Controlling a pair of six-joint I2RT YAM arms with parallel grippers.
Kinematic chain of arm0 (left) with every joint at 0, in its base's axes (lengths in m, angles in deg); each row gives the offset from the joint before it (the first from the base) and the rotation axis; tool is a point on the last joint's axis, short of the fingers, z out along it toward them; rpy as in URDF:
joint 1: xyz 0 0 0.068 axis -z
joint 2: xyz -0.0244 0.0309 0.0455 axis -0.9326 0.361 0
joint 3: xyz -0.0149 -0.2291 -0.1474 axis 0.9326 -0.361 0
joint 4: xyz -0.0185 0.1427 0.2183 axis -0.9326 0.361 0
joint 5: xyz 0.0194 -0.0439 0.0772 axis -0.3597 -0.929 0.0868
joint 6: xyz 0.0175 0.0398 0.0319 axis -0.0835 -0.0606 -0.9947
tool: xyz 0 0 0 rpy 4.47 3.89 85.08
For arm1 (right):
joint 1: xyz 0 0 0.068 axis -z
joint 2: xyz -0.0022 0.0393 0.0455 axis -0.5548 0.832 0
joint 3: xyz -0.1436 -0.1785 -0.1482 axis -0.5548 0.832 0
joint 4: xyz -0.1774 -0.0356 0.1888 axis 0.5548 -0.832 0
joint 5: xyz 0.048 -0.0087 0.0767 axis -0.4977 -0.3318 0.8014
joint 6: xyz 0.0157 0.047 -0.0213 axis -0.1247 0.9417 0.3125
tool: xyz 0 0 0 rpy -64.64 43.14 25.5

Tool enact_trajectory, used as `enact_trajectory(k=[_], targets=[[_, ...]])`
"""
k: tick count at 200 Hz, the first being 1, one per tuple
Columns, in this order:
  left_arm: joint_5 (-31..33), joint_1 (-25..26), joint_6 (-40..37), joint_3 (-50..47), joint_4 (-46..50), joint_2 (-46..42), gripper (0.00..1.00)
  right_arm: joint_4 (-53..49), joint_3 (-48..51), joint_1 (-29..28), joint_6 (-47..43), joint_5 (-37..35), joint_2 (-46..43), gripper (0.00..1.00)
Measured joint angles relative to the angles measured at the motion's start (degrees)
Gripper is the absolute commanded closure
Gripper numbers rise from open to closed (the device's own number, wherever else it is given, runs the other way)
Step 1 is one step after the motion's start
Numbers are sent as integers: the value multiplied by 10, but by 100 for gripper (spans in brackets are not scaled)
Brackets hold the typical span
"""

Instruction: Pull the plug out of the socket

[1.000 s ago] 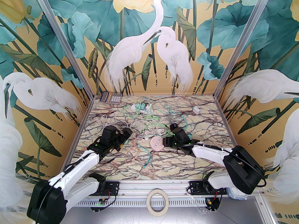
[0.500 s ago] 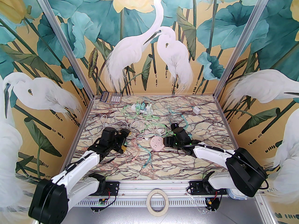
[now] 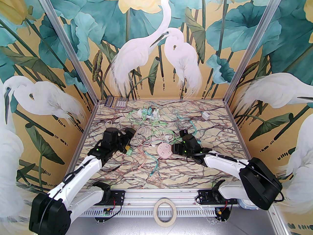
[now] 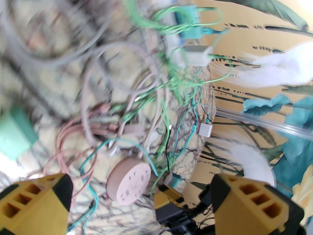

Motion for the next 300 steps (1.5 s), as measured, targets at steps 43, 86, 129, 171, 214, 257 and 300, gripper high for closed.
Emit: enact_trajectory(k=[43, 86, 129, 171, 214, 257, 300], targets=[[72, 32, -120, 30, -1, 52, 1, -96, -135, -12, -10, -38, -13, 36], [137, 54, -212, 17, -43, 95, 1, -130, -330, -23, -7, -92, 119, 38], [173, 54, -270, 0, -85, 114, 1, -198, -475, -25, 5, -134, 276, 34], [200, 54, -278, -59, -126, 94, 1, -203, -744, -25, 15, -167, 503, 33], [210, 54, -279, -64, -143, 70, 0, -248, -871, -22, 40, -196, 594, 37], [210, 54, -279, -64, -147, 68, 0, -270, -905, -11, 63, -210, 625, 40], [210, 54, -279, -64, -147, 68, 1, -277, -951, 0, 80, -207, 672, 38]])
